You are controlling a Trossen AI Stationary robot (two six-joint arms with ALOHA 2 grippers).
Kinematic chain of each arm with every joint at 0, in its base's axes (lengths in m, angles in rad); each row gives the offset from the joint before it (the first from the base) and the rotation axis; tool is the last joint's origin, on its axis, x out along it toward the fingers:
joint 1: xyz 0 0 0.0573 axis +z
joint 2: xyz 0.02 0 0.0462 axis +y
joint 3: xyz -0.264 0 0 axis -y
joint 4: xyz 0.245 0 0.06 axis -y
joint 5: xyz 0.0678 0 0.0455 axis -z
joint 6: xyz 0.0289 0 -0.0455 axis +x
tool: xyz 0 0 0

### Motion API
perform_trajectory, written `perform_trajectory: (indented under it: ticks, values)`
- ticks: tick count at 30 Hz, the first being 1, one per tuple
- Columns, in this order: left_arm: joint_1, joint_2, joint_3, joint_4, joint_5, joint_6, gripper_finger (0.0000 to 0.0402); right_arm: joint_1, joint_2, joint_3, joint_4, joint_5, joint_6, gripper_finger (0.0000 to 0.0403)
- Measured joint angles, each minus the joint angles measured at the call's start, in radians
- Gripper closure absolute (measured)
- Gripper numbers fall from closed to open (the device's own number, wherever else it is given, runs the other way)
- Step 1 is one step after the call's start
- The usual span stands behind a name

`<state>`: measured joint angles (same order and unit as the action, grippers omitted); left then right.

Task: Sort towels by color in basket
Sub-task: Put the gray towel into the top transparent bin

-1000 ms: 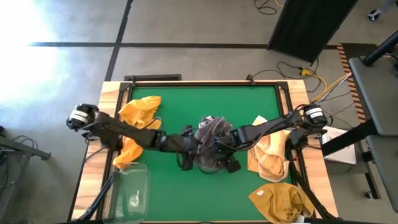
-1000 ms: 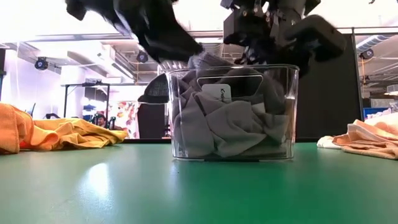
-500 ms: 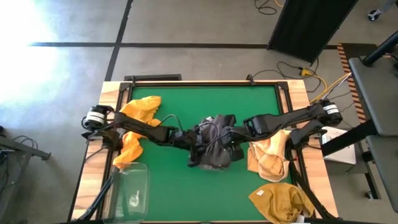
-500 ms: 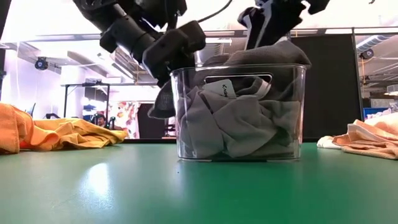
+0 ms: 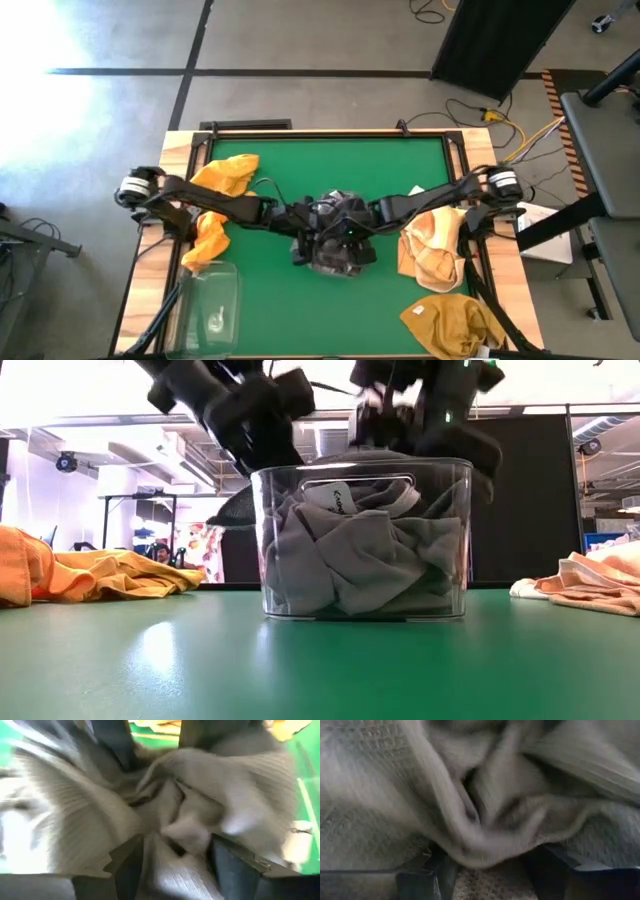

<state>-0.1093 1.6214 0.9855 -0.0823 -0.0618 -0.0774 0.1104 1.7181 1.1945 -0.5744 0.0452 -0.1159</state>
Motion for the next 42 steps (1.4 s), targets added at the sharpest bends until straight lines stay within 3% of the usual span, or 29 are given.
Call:
perform_trajectory:
  ticks: [5,9,12,17,20,23,27,32,42]
  values:
    - [0.0,-0.137,0.001,-0.095,-0.016,0.017,0.0198,-0.002,0.075,-0.014,0.042,-0.011,-0.016,0.0207]
    - [-0.003,-0.226,-0.015,-0.279,-0.166,-0.064,0.0198,-0.011,0.085,-0.009,0.041,-0.02,-0.044,0.0205]
    - [0.0,-0.264,-0.081,-0.321,-0.219,-0.163,0.0198,-0.02,0.071,-0.003,0.039,-0.023,-0.072,0.0207]
    - [0.004,-0.266,-0.234,-0.266,-0.216,-0.289,0.0198,-0.045,0.034,-0.002,0.048,-0.035,-0.118,0.0207]
    - [0.007,-0.248,-0.307,-0.166,-0.209,-0.325,0.0198,-0.057,0.026,0.001,0.06,-0.031,-0.125,0.0205]
    - [0.005,-0.238,-0.342,-0.013,-0.133,-0.301,0.0198,-0.064,0.026,0.008,0.069,-0.025,-0.133,0.0205]
    - [0.002,-0.245,-0.331,0.088,-0.029,-0.235,0.0198,-0.066,0.028,0.008,0.075,-0.021,-0.144,0.0204]
    - [0.003,-0.242,-0.242,0.102,-0.03,-0.139,0.0198,-0.072,0.028,0.008,0.088,-0.021,-0.148,0.0204]
    - [0.043,0.002,-0.092,0.064,0.006,-0.058,0.0198,-0.072,0.011,0.062,0.079,-0.017,-0.158,0.0204]
